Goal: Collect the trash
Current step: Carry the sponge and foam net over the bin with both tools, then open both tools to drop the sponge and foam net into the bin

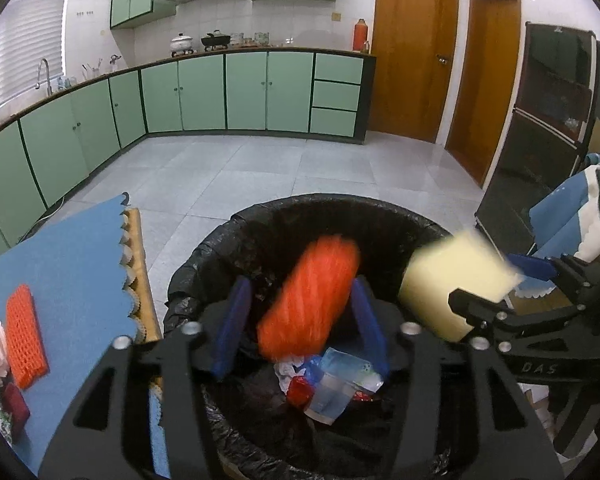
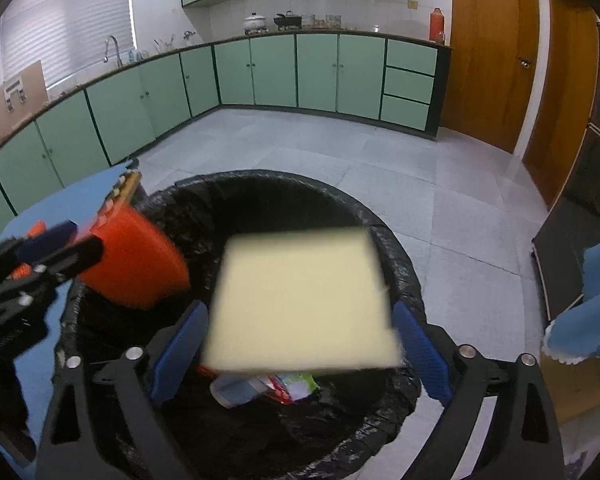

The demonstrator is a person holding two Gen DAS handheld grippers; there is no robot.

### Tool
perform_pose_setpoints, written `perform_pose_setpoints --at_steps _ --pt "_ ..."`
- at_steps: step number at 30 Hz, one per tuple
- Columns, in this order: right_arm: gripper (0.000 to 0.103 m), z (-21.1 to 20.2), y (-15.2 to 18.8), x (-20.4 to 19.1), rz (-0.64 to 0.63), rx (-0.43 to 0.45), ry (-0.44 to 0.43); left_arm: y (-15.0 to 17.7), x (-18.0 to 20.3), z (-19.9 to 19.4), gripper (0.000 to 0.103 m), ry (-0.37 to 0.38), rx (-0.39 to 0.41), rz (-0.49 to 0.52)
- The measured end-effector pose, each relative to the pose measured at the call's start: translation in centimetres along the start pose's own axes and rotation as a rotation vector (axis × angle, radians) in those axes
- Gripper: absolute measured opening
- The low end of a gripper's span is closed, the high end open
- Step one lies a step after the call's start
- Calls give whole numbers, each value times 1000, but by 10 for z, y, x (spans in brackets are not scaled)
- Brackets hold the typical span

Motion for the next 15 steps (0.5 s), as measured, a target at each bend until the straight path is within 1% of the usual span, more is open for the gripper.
perform_pose_setpoints --at_steps 1,3,8,12,15 --pt "96 0 1 1 2 0 3 0 -1 -2 59 3 3 0" --pt "97 -2 3 1 11 -2 -3 0 -3 -6 62 3 8 -4" --pt "97 -14 4 -3 36 14 -34 -2 -14 -26 68 -9 35 -27" --pt "97 -32 3 -16 54 46 -73 0 -36 -51 70 -50 61 -56" --pt "97 -46 1 -37 48 72 -95 10 -57 -74 73 -101 83 -76"
Point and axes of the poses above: each gripper's, at about its wrist camera, not at the fingertips, and z roughly the way its jaws point, x to its right, y to its underside, the point moved 8 cm from there along z, roughly the way its jaws point, and after that the axes turned 11 degrees about -x, right-handed, at the moved point
